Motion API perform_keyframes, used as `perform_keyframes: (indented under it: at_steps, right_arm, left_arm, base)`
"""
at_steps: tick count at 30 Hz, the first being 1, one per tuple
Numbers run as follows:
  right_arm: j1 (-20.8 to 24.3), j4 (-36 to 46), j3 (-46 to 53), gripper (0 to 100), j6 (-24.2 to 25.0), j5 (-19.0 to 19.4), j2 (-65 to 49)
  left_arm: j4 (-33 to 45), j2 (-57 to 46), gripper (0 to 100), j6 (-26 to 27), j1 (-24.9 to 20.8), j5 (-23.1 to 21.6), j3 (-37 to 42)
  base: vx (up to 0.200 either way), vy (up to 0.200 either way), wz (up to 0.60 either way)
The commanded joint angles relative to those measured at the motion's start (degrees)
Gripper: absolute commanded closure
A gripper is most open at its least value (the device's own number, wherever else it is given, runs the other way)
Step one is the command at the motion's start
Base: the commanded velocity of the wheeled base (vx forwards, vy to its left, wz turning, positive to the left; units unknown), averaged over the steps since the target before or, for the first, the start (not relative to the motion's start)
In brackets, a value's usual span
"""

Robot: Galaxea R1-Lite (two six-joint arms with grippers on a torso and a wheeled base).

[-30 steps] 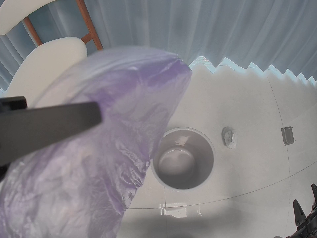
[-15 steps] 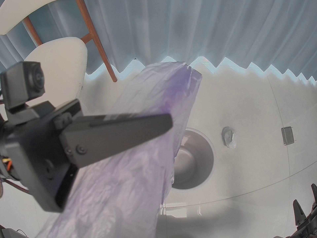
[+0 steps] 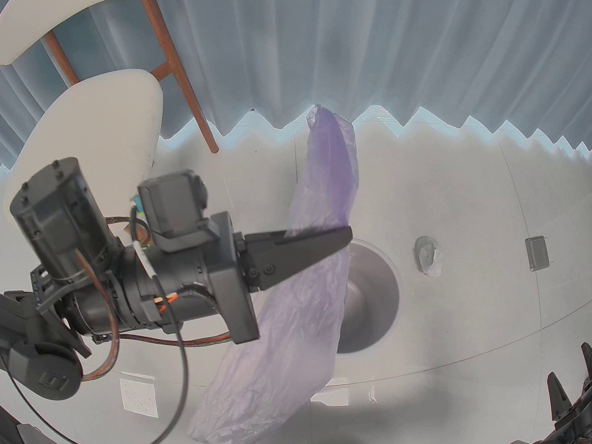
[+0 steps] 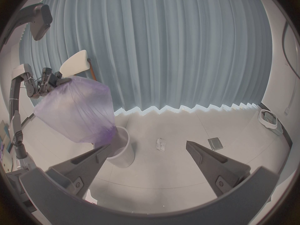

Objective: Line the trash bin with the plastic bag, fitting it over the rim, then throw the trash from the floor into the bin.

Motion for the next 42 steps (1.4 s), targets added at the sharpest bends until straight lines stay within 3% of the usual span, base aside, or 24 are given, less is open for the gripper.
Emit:
perform_keyframes:
  at_steps: [1,12,17,26,42]
  right_arm:
    - [0.0,0.0,0.9,0,0.0,0.0,-0.9]
    - [0.0,0.0,0.9,0,0.0,0.0,-0.9]
    - [0.0,-0.1,0.9,0,0.0,0.0,-0.9]
    - [0.0,0.0,0.9,0,0.0,0.0,-0.9]
    - [0.0,0.0,0.9,0,0.0,0.0,-0.9]
  left_arm:
    - [-0.3,4.6,100,0.0,0.4,-0.3,1.5]
    - [-0.4,7.3,100,0.5,-4.5,-0.3,3.5]
    - [-1.7,14.2,100,0.5,-4.0,0.2,2.6]
    - [-24.9,28.8,100,-0.3,-3.5,2.7,0.8]
    - [-24.8,27.4,100,-2.1,-3.1,1.5,1.3]
  base:
    - [0.000,0.000,0.00]
    - [0.000,0.000,0.00]
    - [0.000,0.000,0.00]
    - [0.000,0.000,0.00]
    - [0.000,-0.188,0.00]
